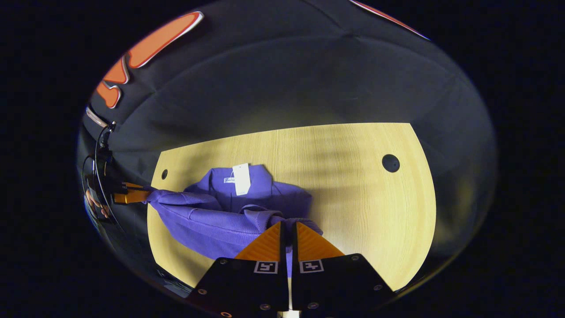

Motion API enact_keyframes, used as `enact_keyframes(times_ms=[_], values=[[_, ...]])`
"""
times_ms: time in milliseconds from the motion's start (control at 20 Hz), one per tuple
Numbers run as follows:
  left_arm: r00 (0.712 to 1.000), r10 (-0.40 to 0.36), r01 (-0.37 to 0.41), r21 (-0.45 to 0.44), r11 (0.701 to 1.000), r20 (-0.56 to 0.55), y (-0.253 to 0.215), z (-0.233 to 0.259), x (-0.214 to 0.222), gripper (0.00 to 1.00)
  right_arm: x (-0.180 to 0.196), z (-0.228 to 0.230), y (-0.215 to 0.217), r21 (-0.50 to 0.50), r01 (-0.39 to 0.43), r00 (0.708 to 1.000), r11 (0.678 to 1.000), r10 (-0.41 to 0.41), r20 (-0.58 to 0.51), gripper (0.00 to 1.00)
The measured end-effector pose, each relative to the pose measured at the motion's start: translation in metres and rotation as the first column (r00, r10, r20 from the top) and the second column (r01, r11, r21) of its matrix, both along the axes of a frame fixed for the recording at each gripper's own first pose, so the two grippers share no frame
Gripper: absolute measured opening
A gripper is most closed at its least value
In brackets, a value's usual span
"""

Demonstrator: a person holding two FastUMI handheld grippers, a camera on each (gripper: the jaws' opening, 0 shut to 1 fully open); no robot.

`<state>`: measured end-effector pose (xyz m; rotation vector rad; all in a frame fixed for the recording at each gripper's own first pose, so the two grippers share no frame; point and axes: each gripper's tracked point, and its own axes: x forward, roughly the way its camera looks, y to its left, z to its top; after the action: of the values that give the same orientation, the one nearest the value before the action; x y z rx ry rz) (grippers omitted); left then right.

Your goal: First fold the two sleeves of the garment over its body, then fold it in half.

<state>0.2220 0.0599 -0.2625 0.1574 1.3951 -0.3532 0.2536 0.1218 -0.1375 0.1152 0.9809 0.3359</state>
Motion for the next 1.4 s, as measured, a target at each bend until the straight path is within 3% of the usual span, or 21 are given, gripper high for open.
enact_keyframes(times_ms=[200,300,400,550,700,850,900,950,1000,1250,1300,1400], values=[[0.975,0.117,-0.112,-0.037,0.993,0.191,0.0,-0.028,0.041,0.16,0.048,0.001,0.016,0.093,0.124,0.99,0.988,-0.129,0.051,0.08],[0.918,0.183,-0.199,0.011,0.98,0.353,0.023,-0.024,0.061,0.23,0.065,0.01,0.017,0.128,0.162,0.975,0.978,-0.179,0.133,0.1],[0.836,0.242,-0.293,0.028,0.956,0.493,0.046,-0.007,0.074,0.24,0.068,0.017,0.015,0.146,0.165,0.964,0.975,-0.191,0.187,0.12],[0.782,0.272,-0.346,0.027,0.938,0.56,0.056,0.0,0.052,0.24,0.053,0.019,0.011,0.142,0.155,0.96,0.978,-0.183,0.211,0.18],[0.714,0.296,-0.353,-0.039,0.935,0.634,0.045,0.023,0.013,0.31,0.028,0.042,0.001,0.159,0.13,0.93,0.979,-0.176,0.324,0.38],[0.668,0.319,-0.342,-0.104,0.934,0.673,0.027,0.053,-0.023,0.73,-0.006,0.074,-0.005,0.124,0.092,0.872,0.988,-0.139,0.469,0.7],[0.65,0.327,-0.344,-0.118,0.932,0.687,0.022,0.066,-0.037,0.81,-0.014,0.083,-0.008,0.106,0.091,0.853,0.99,-0.133,0.505,0.77],[0.637,0.327,-0.332,-0.134,0.934,0.698,0.015,0.075,-0.045,0.83,-0.028,0.094,-0.008,0.085,0.089,0.828,0.992,-0.121,0.548,0.87],[0.606,0.329,-0.32,-0.156,0.934,0.725,0.007,0.091,-0.054,0.85,-0.036,0.103,-0.008,0.079,0.085,0.808,0.993,-0.115,0.577,0.92],[0.484,0.364,-0.247,-0.275,0.929,0.795,-0.025,0.16,-0.102,0.89,-0.089,0.143,-0.018,0.03,0.074,0.694,0.997,-0.073,0.716,0.95],[0.454,0.372,-0.243,-0.289,0.926,0.81,-0.027,0.17,-0.109,0.89,-0.102,0.15,-0.019,0.032,0.072,0.666,0.997,-0.072,0.742,0.95],[0.358,0.362,-0.212,-0.302,0.929,0.861,-0.032,0.203,-0.129,0.9,-0.124,0.161,-0.02,0.045,0.056,0.626,0.997,-0.07,0.777,0.95]])
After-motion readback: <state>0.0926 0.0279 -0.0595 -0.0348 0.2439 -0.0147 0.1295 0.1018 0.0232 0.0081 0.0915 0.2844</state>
